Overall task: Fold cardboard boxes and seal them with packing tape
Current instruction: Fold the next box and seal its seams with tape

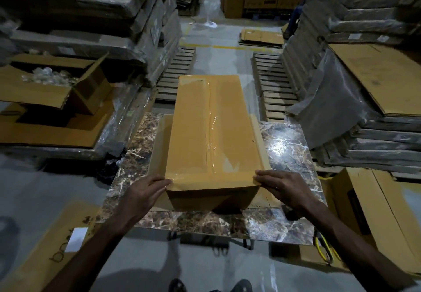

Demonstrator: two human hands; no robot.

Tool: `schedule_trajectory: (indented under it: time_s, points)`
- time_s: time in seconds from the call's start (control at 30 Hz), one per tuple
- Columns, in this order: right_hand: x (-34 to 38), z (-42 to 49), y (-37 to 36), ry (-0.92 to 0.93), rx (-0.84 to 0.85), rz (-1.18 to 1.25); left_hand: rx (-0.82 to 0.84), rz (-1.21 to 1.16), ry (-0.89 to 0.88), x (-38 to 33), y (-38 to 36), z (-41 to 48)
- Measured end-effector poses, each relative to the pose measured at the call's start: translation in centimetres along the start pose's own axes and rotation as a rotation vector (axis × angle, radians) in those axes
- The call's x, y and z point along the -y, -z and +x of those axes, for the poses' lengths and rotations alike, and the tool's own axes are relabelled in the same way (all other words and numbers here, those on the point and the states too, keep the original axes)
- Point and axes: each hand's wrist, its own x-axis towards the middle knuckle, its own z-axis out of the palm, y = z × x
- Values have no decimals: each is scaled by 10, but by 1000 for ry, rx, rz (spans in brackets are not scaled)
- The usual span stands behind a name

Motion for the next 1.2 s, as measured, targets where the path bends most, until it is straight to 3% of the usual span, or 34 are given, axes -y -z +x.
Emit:
schedule_trajectory:
  time_s: [0.33,0.57,0.7,0.9,1.03,1.2]
  points:
    - [-18,-5,-16,183,-74,-103,-86,150,-322,10,-4,2]
    - [-33,-21,-20,309,-77,-201,-116,158,-439,16,-1,3]
    - [-28,-22,-19,256,-80,-138,-126,112,-382,13,-4,-3]
    - [-14,-10,-20,19,-139,67,-193,1,-152,-2,-13,7]
    - [-10,-4,-11,-105,-66,151,-143,-52,-73,-4,-9,11]
    - [-6,9,-3,-77,-15,26,-57,-90,26,-8,-8,21]
